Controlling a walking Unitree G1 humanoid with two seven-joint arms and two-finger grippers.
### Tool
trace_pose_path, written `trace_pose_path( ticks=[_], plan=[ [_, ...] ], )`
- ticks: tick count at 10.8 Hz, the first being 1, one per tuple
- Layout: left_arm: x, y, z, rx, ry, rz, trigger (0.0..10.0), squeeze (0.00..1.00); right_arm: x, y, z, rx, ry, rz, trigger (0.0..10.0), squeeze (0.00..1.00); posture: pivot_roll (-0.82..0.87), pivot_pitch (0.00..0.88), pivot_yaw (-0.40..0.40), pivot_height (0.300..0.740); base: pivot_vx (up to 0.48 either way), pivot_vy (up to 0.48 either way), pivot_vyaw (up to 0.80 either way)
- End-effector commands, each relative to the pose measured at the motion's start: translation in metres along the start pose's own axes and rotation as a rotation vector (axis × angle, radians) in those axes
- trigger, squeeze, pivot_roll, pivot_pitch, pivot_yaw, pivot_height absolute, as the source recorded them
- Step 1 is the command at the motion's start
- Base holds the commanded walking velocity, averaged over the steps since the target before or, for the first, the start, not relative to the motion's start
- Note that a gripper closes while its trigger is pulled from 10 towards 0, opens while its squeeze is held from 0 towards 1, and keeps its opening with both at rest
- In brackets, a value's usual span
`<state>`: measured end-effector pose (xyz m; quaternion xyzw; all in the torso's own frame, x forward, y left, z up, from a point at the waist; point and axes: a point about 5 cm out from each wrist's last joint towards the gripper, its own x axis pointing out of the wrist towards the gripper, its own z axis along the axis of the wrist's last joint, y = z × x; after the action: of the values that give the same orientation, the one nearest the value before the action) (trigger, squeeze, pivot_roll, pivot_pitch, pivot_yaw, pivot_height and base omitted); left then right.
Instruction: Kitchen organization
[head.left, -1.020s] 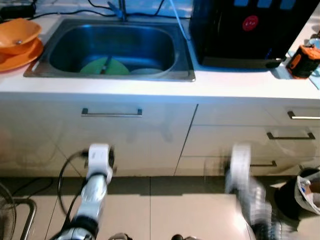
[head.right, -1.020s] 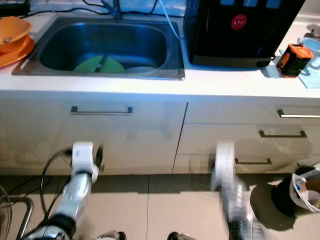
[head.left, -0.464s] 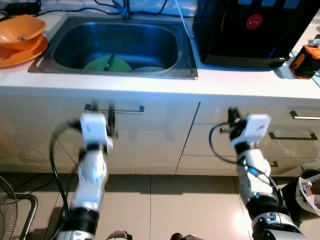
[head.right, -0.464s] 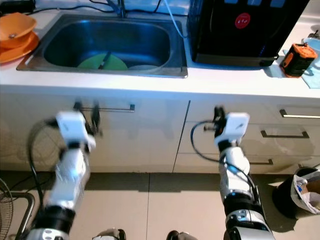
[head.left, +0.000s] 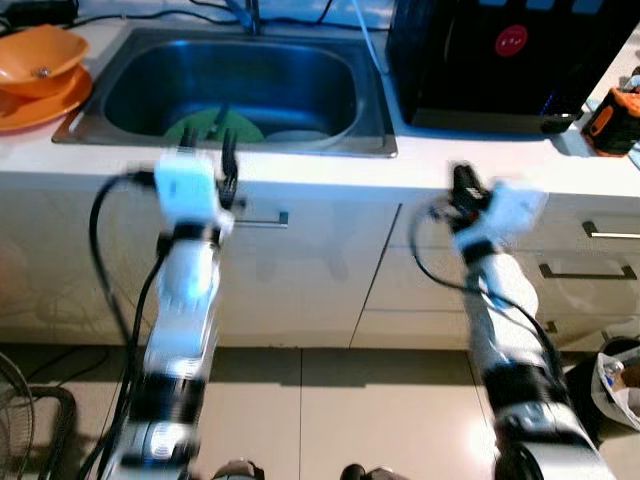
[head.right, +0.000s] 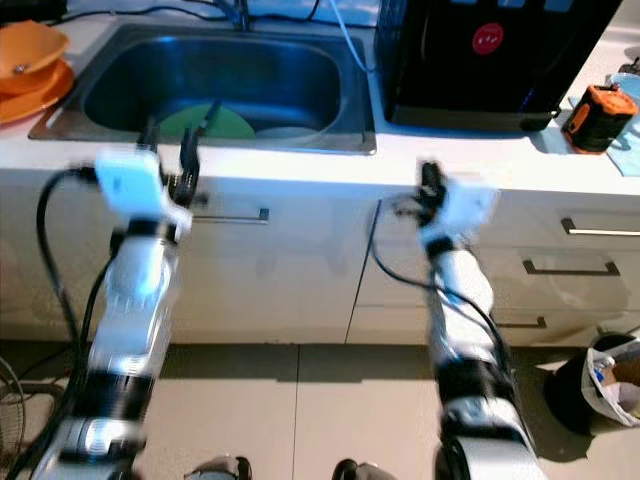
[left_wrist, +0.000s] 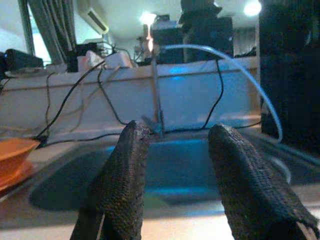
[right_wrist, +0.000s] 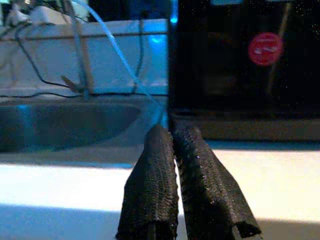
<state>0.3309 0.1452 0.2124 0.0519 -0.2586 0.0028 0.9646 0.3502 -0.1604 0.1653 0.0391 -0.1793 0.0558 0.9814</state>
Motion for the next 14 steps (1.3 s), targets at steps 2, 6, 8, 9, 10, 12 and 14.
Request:
trace_pose_path(
  ticks=[2, 6, 8, 9, 10, 12, 14],
  plan=[
    [0.004, -0.015, -0.01, -0.003, 0.075, -0.054, 10.0, 0.0, 0.012, 0.012, 0.007, 0.048, -0.002, 0.027, 10.0, 1.0, 0.03, 0.1, -0.059, 0.74, 0.0, 0.0, 0.0],
    [0.008, -0.039, -0.013, -0.048, 0.116, -0.14, 10.0, 0.0, 0.02, 0.031, 0.011, 0.073, 0.016, 0.076, 10.0, 1.0, 0.04, 0.086, -0.064, 0.74, 0.0, 0.0, 0.0],
    [0.009, -0.037, -0.012, -0.056, 0.115, -0.141, 10.0, 0.0, 0.021, 0.033, 0.011, 0.077, 0.022, 0.08, 10.0, 0.37, 0.04, 0.082, -0.064, 0.74, 0.0, 0.0, 0.0],
    [0.009, -0.036, -0.013, -0.054, 0.125, -0.138, 10.0, 0.0, 0.022, 0.036, 0.012, 0.077, 0.023, 0.088, 10.0, 0.0, 0.04, 0.083, -0.064, 0.74, 0.0, 0.0, 0.0],
    [0.009, -0.034, -0.014, -0.05, 0.13, -0.129, 10.0, 0.0, 0.022, 0.037, 0.012, 0.081, 0.02, 0.095, 10.0, 0.0, 0.04, 0.081, -0.06, 0.74, 0.0, 0.0, 0.0],
    [0.01, -0.031, -0.015, -0.043, 0.14, -0.114, 10.0, 0.0, 0.021, 0.038, 0.01, 0.084, 0.029, 0.097, 10.0, 0.0, 0.04, 0.083, -0.057, 0.74, 0.131, 0.0, 0.0],
    [0.01, -0.03, -0.015, -0.044, 0.143, -0.11, 10.0, 0.0, 0.021, 0.037, 0.01, 0.082, 0.032, 0.096, 10.0, 0.0, 0.04, 0.088, -0.055, 0.74, 0.281, 0.0, 0.0]
  ],
)
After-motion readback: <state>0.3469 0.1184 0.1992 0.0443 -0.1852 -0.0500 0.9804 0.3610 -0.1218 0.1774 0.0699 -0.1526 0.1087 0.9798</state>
